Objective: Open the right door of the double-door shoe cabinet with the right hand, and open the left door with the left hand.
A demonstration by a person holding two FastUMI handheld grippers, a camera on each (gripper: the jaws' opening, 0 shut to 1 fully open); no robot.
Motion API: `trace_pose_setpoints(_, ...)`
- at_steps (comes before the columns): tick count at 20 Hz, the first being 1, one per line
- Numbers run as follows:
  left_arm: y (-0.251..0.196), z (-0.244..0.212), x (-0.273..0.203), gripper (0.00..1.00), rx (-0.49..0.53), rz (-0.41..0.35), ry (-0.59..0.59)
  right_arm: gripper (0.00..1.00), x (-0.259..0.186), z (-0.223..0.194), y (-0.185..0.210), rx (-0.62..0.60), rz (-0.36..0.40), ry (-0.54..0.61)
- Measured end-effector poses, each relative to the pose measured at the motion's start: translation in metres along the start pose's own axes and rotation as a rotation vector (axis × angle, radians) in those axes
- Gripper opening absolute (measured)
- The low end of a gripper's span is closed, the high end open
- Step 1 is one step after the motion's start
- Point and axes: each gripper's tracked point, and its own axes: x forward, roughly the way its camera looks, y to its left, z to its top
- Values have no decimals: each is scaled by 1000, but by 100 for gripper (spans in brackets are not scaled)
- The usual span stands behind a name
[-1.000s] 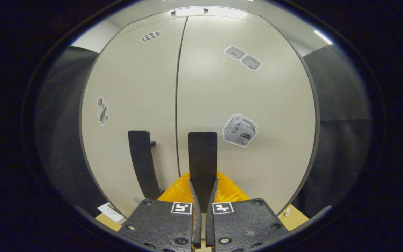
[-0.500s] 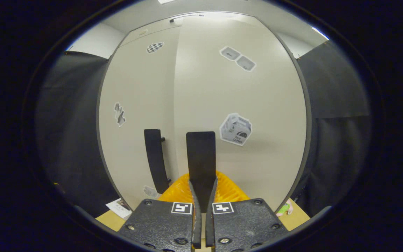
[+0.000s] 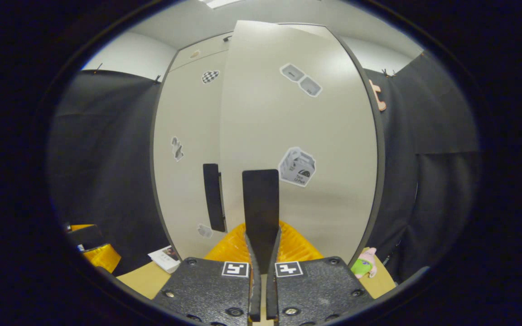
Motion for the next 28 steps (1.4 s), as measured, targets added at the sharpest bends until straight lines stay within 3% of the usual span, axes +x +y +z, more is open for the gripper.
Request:
trace_pose_setpoints(8,18,4,43,95,-8,42,-14,8,-27,0,-17,-29,47,-4)
trace_pose_setpoints(12,0,-15,68,95,-25,37,-4,7,-36,2,-27,-38,48,-6)
trace_pose_setpoints(20,-37,-20,73,95,-14,-4,0,7,-48,4,-52,-66,0,-9)
trace_pose_setpoints(28,-36,-25,85,95,-31,5,2,6,-53,4,-72,-70,-59,-6)
